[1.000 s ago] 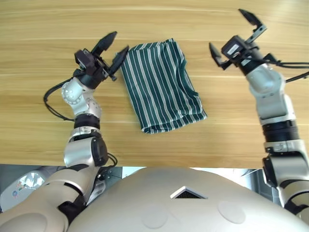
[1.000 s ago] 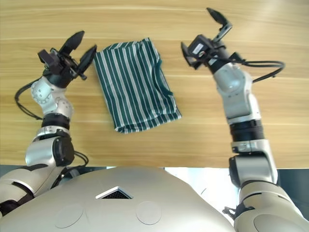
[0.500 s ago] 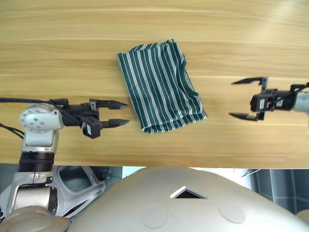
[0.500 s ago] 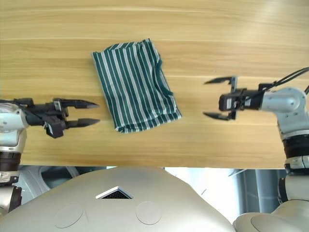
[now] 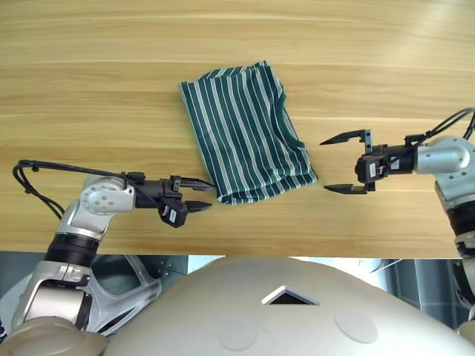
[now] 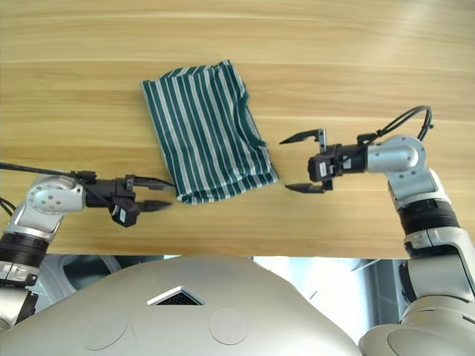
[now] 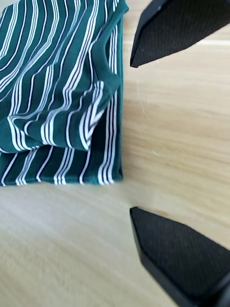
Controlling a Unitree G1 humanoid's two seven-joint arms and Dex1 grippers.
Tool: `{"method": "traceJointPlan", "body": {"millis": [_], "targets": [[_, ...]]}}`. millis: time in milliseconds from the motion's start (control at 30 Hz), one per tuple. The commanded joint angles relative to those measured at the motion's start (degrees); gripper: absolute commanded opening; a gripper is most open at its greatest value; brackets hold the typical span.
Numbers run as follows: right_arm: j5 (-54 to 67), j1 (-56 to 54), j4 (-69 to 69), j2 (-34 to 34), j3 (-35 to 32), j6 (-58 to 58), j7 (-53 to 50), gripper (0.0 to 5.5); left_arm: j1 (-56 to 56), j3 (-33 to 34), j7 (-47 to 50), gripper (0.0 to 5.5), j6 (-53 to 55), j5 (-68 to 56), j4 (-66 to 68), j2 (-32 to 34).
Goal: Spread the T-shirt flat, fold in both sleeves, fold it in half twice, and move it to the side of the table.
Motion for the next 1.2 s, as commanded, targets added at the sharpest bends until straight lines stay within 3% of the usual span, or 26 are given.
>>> {"method": "traceJointPlan", "body": {"millis": [33, 767, 1200], "targets": [[-5.7, -0.2, 2.8, 2.5, 2.1, 0.3, -2.3, 5.39, -1.6, -2.2, 3.1, 2.36, -0.8, 2.5, 1.2, 0.1], [-9.6, -0.7, 4.3, 5.7, 8.3, -1.5, -5.1, 5.39, -5.5, -9.2, 12.2, 2.36, -1.1, 7.2, 5.9, 1.7], [-9.1, -0.2, 3.9, 6.5, 10.8, -1.3, -4.9, 2.98, -6.3, -13.5, 14.7, 2.36, -1.6, 7.5, 6.2, 1.5]]}}
